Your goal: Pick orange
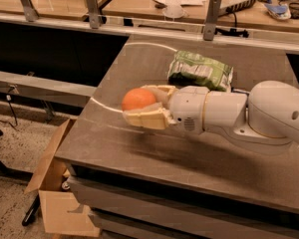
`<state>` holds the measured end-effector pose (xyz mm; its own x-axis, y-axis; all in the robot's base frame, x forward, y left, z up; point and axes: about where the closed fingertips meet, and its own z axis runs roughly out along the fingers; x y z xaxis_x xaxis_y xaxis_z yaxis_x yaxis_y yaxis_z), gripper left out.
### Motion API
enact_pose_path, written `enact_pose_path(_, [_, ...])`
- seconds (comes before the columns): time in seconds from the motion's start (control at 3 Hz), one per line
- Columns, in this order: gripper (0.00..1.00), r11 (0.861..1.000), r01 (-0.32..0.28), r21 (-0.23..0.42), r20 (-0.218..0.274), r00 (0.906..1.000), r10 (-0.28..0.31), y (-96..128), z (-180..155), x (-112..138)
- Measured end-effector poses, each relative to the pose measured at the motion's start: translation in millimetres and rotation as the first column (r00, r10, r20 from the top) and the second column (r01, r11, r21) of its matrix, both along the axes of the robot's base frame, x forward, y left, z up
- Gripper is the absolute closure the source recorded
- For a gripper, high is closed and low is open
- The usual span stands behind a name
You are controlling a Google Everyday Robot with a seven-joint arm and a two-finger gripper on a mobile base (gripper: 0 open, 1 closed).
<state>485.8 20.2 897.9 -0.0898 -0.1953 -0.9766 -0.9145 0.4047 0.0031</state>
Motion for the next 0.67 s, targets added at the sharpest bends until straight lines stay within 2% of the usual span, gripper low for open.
enact_pose_path(0.33, [1.0,0.998,0.061,0.017,0.075,0.9953,-0.062,-30.1,28.8,13.4])
enact_pose_path(0.67, [1.0,0.998,0.061,0.017,0.075,0.9953,-0.062,-30.1,28.8,13.4])
